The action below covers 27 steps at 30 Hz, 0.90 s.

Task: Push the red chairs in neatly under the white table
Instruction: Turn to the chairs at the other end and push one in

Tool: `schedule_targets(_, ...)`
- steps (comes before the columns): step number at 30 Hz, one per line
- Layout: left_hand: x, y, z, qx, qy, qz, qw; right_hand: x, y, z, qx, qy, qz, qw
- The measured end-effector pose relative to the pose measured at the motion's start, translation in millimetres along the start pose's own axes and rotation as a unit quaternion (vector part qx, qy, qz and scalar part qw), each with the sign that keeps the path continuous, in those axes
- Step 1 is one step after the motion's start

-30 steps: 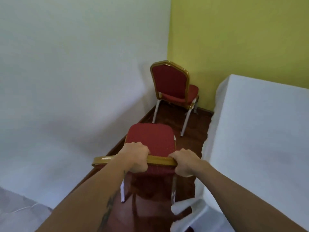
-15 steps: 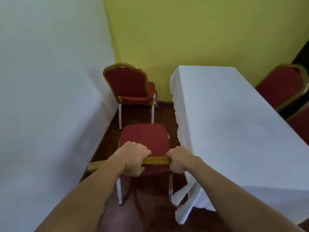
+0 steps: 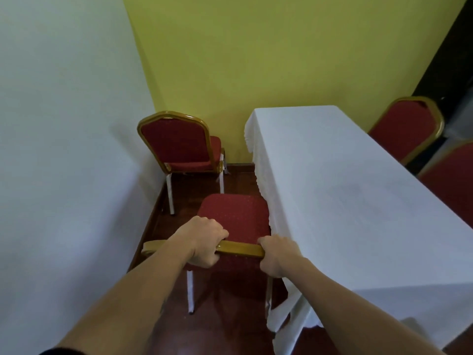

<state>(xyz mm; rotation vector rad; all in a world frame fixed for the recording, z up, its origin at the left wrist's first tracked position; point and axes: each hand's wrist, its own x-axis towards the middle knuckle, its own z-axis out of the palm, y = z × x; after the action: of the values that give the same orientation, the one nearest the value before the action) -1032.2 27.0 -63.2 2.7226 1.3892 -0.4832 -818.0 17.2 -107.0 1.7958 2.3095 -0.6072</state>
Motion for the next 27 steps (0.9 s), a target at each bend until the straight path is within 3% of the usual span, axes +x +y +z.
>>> schedule_targets(7,5,2,7,-0.061,0.035,0.072,0.995,-12,0,12,0.080,0.067,0.114,0.988)
schedule_targets(17,-18,-32,33,-0.067,0.073,0.164,0.982,-45,-63,43,0.167,0.156,0.258,0.939)
schedule_targets(23,-28,-60,38,-0.023,0.036,0.223,0.974,-64,-106,53,0.178,0.144,0.275,0.934)
schedule_targets(27,-31,-97,30,0.039,0.015,0.189,0.981,-59,-138,54,0.184,0.124,0.259,0.940)
